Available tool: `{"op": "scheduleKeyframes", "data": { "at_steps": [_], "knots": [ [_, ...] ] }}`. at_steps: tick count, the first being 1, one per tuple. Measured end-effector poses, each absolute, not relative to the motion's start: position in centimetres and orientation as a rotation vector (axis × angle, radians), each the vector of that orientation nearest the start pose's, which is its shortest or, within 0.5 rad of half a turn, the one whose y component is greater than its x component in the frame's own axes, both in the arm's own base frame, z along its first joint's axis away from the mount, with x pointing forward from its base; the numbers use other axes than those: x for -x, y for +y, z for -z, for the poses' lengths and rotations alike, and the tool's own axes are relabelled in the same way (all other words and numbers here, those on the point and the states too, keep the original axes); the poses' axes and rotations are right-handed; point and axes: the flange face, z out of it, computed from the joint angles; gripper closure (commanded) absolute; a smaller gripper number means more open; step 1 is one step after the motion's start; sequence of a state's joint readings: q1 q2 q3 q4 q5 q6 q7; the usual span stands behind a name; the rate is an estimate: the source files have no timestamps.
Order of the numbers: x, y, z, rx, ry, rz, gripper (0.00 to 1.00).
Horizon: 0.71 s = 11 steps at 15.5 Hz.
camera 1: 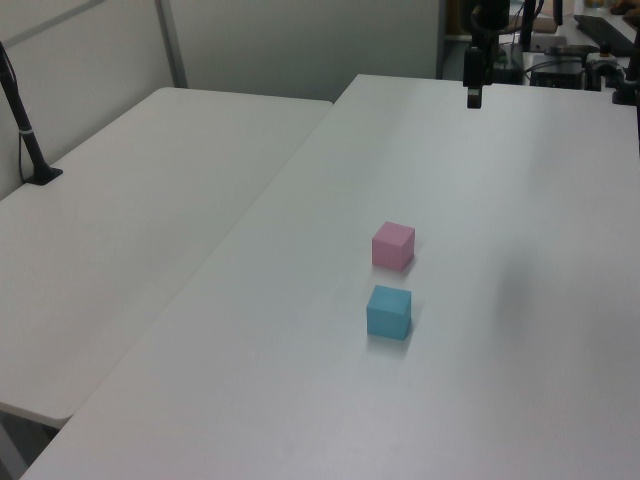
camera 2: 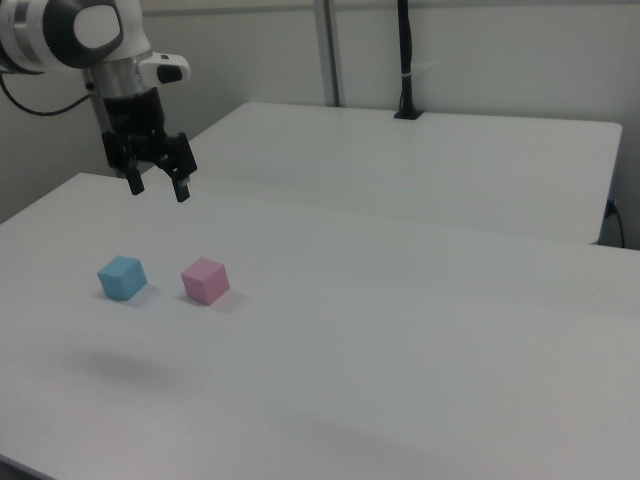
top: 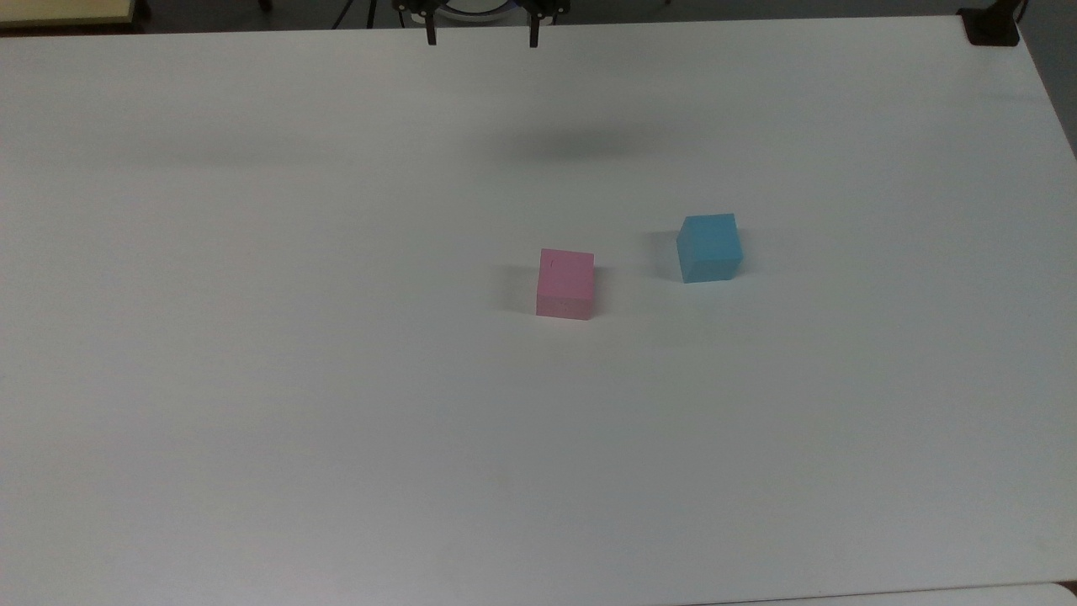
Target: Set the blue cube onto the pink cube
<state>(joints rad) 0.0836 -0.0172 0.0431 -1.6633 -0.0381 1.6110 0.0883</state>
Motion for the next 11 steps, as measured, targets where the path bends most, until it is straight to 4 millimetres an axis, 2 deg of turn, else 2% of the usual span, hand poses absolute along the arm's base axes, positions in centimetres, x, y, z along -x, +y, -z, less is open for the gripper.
{"op": "scheduleKeyframes", "data": {
  "at_steps": [3,5,8,11],
  "knots": [
    [-55.1,7.7,-58.6,3.168,-0.089,-0.05,0.0],
    [-55.9,9.9,-57.2,3.146,-0.137,-0.04,0.0],
    [-57.1,14.4,-54.1,3.136,-0.154,-0.028,0.0],
    [-58.1,20.4,-49.0,3.131,-0.145,-0.025,0.0]
  ]
}}
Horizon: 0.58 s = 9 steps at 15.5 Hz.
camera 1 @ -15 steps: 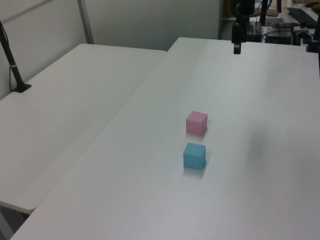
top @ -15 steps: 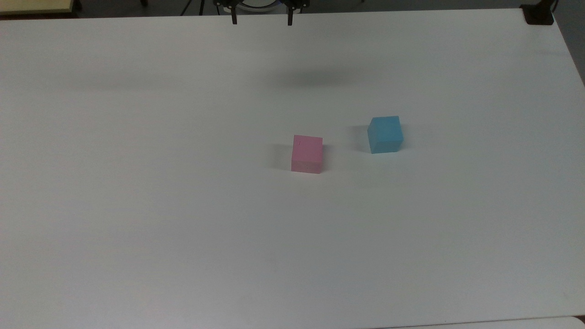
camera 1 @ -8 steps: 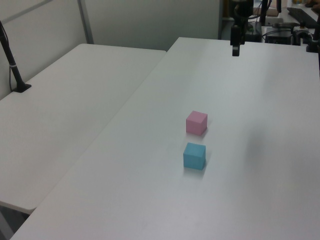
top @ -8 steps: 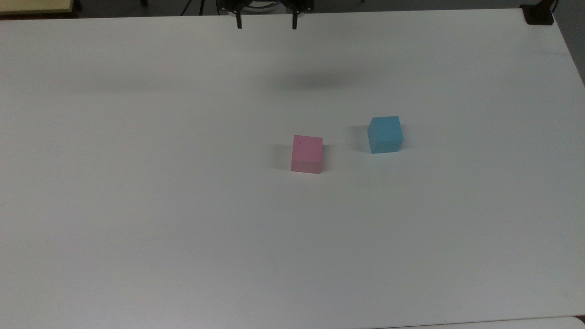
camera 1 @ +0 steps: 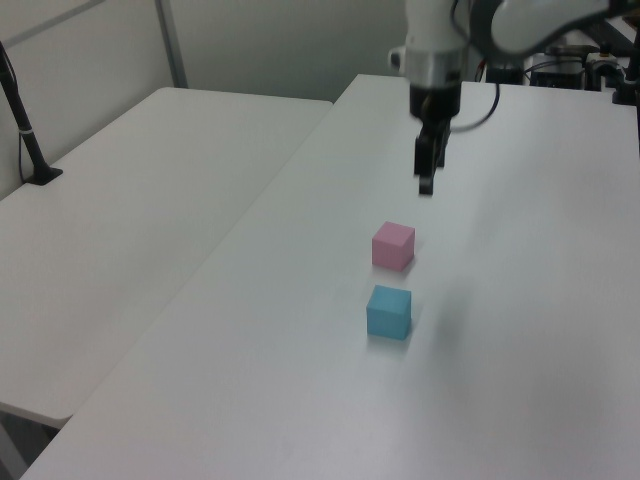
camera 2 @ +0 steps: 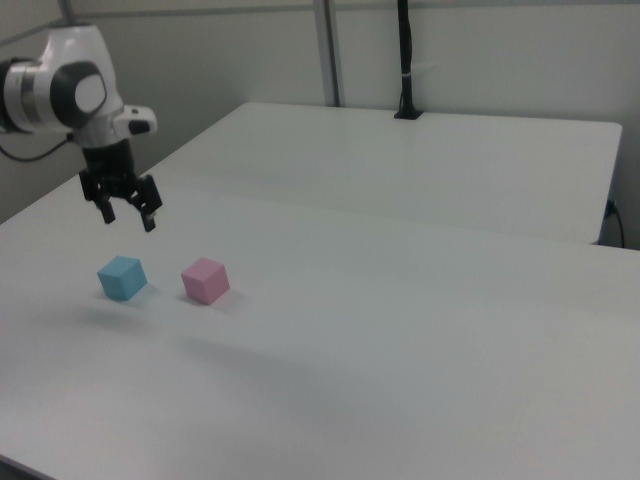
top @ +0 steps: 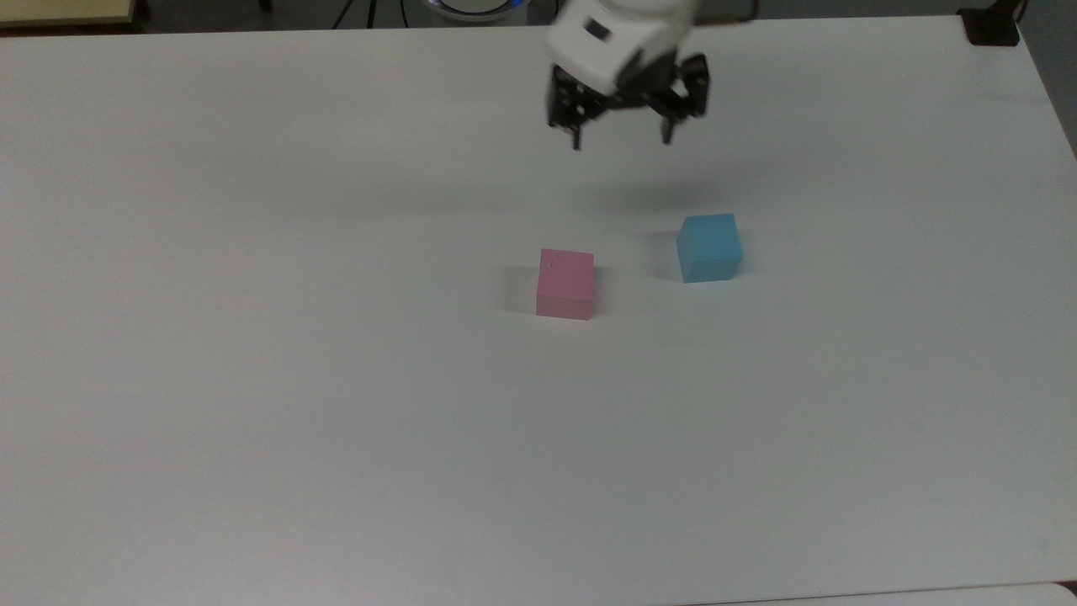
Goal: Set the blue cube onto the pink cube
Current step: 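Move the open gripper over the blue cube and lower it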
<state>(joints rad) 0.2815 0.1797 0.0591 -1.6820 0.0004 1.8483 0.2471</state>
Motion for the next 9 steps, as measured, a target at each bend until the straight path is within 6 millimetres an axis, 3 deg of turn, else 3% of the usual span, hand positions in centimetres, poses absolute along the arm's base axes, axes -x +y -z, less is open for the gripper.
{"op": "scheduleKeyframes", "data": {
  "at_steps": [4,9],
  "knots": [
    [-58.5,26.9,-41.8,3.129,-0.133,-0.044,0.0],
    [-58.1,31.0,-37.6,3.123,-0.129,-0.032,0.0]
  ]
}}
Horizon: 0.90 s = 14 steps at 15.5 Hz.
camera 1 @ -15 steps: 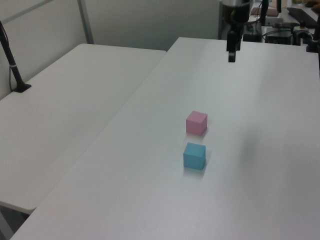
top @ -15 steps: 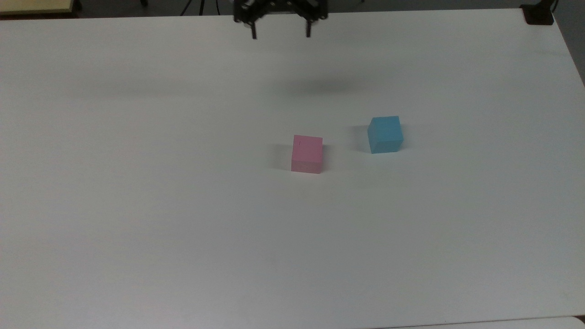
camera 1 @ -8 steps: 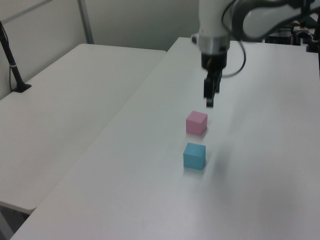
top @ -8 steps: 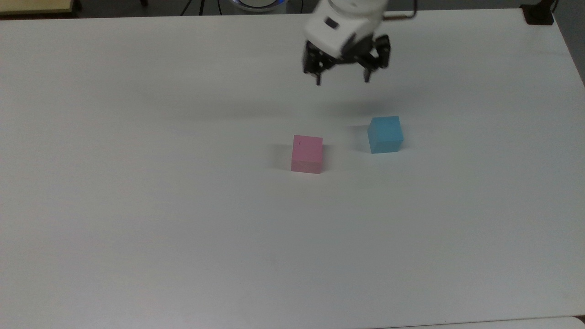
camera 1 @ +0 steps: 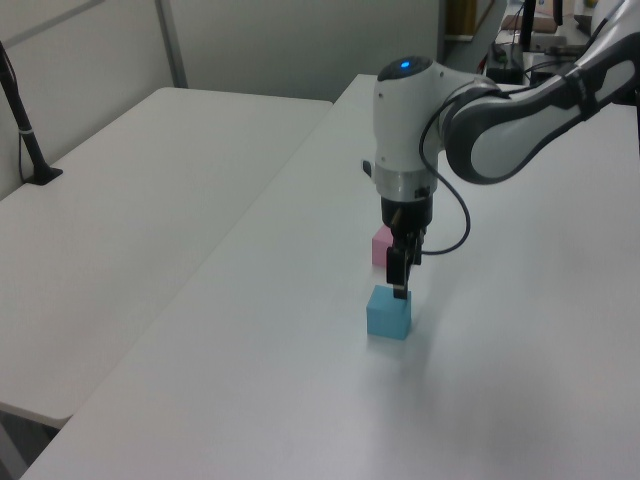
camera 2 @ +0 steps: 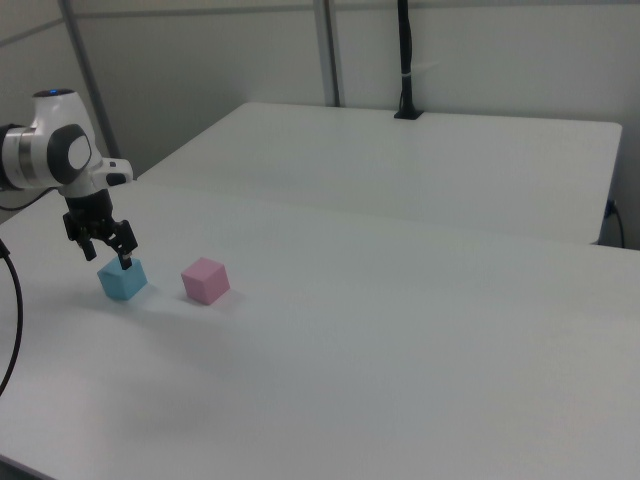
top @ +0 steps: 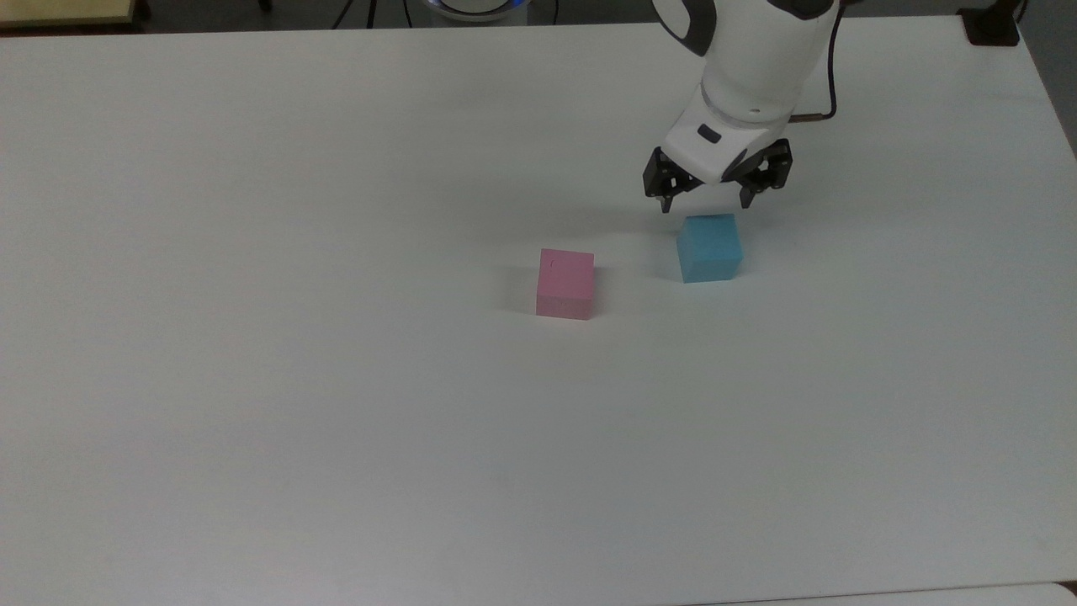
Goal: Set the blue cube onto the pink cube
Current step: 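Move the open gripper over the blue cube and lower it, then close the gripper on the blue cube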
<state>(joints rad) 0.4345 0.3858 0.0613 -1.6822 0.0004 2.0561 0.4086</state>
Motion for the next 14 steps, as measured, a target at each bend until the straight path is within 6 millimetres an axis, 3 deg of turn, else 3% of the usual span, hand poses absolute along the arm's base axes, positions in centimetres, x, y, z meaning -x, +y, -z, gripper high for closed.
{"op": "scheduleKeyframes", "data": {
  "at_steps": [4,5,6,8,9,14],
  "knots": [
    [-58.4,31.6,-34.6,3.135,-0.122,-0.047,0.0],
    [-58.6,31.5,-34.1,3.136,-0.117,-0.048,0.04],
    [-58.8,31.6,-33.8,3.133,-0.108,-0.035,0.22],
    [-59.2,31.9,-33.6,3.12,-0.069,0.012,0.76],
    [-59.2,32.0,-33.5,3.121,-0.052,0.03,0.87],
    [-59.8,32.1,-34.6,3.14,-0.056,0.091,0.89]
  ]
}}
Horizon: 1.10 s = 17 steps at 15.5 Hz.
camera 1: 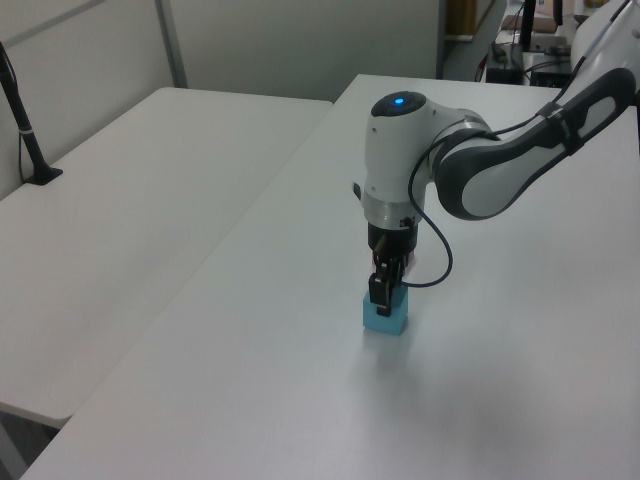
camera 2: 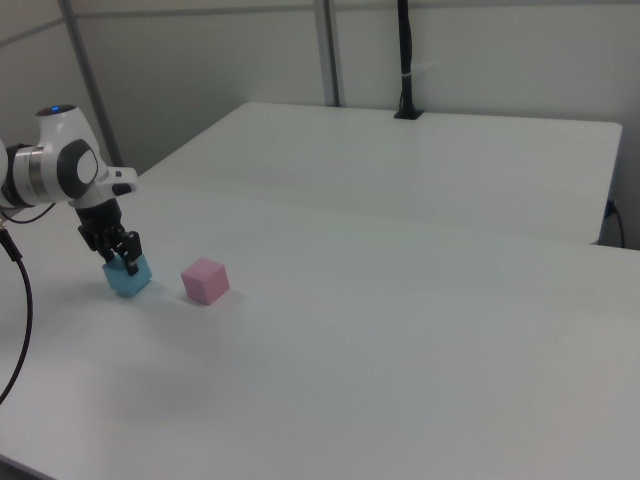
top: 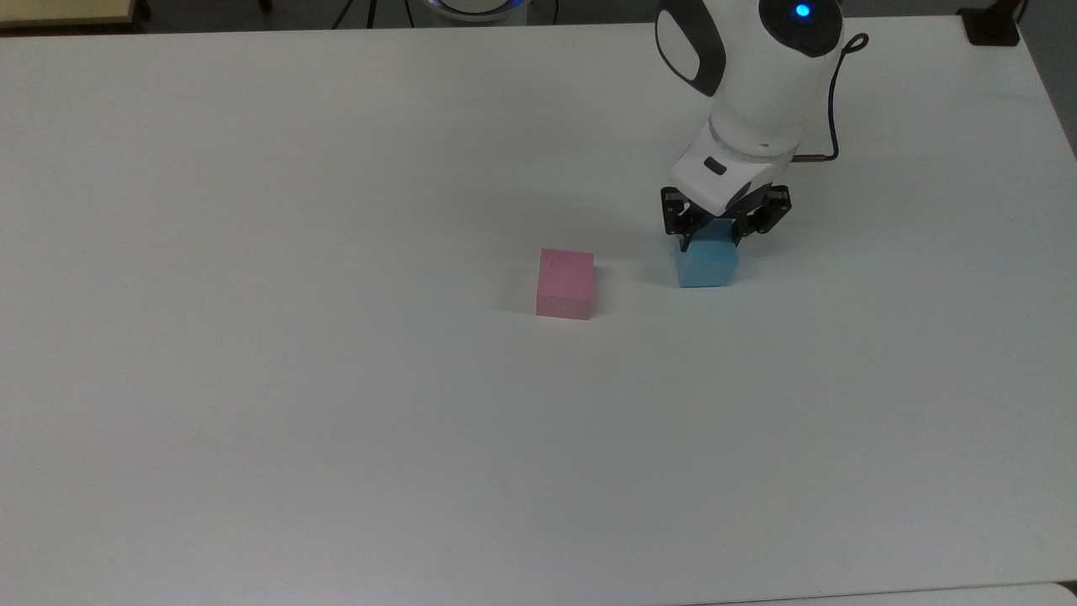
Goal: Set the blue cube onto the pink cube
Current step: 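Close the gripper on the blue cube, then lift the blue cube and carry it over the pink cube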
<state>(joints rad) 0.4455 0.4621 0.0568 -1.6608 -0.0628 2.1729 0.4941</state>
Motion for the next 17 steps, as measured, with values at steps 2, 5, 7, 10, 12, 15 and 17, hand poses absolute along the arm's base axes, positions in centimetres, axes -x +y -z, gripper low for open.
{"op": "scheduleKeyframes", "data": {
  "at_steps": [2,5,7,10,12,15,17],
  "knots": [
    [-60.2,31.2,-36.0,3.148,-0.072,0.109,0.88],
    [-61.8,27.1,-38.8,3.168,-0.084,0.088,0.88],
    [-63.4,23.1,-40.2,3.172,-0.048,0.095,0.87],
    [-65.2,17.7,-41.1,3.177,-0.001,0.116,0.86],
    [-65.6,15.7,-41.2,3.182,0.024,0.114,0.81],
    [-65.6,15.5,-41.1,3.187,0.027,0.093,0.78],
    [-65.5,15.6,-41.0,3.188,0.023,0.086,0.68]
  ]
}}
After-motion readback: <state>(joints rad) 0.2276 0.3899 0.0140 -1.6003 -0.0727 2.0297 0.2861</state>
